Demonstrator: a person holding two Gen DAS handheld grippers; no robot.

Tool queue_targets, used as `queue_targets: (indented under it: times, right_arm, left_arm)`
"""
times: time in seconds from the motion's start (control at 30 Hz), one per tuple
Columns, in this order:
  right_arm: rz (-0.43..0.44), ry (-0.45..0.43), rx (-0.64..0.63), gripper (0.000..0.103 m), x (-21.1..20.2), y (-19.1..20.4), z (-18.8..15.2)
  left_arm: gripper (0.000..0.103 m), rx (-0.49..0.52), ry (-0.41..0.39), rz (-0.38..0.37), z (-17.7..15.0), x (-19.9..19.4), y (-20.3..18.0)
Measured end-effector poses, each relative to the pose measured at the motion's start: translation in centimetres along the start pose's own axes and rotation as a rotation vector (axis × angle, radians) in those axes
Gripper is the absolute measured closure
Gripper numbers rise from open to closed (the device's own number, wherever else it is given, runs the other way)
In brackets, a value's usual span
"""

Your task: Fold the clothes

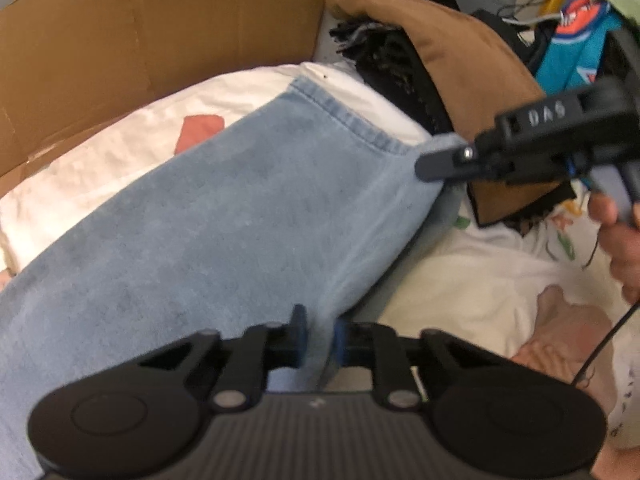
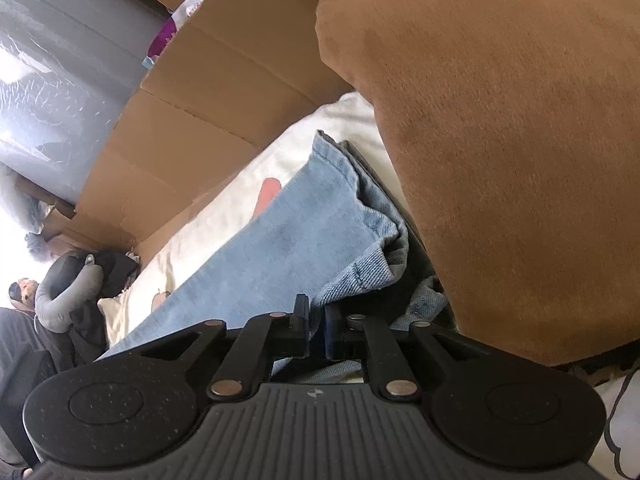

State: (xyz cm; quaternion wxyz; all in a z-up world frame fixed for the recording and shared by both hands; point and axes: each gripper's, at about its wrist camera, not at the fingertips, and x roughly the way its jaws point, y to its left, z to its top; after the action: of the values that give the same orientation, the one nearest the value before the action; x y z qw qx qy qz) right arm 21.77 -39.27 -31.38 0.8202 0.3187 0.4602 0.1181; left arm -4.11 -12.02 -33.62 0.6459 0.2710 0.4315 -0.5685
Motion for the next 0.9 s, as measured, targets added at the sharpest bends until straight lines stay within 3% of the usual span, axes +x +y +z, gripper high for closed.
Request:
queue_targets:
  times: [0.07,0.13,0.23,0.6,0.77,0.9]
  right_arm:
    - [-0.009,-0.005,0.008,0.092,0.1,0.0,0.0]
    - [-0.021,0.001,0.016,0.072,0.3,-0.2,0.0]
    - [-0.047,0.009,0.03,0.062,0.8,-0.6,-0.1]
    - [-0.169,0.006,0.047,0.064,1.3,-2.7,-0.7]
    - [-0.212,0.0,0.018,0.076,1.4,-2.4,-1.1]
    - [-0.22,-0.01,0.057,0.08,0.8,-3.0,-1.5]
  left_arm:
    - [0.09,-0.022,-0.001,-0.016,0.3,-0.2,0.3]
    - [0.093,-0.039,-0.004,-0.025,0.4,-0.4,0.6]
    - [0.093,-0.025,0.001,-0.015,0.3,0.0,0.5]
    - [0.067,0.091,0.071,0.02,-1.2,1.9,-2.0]
    - [0.066,0.081,0.076,0.016,-1.7,1.5,-1.7]
    - [0.066,0.068,0.08,0.014,-2.4,0.7,-1.1]
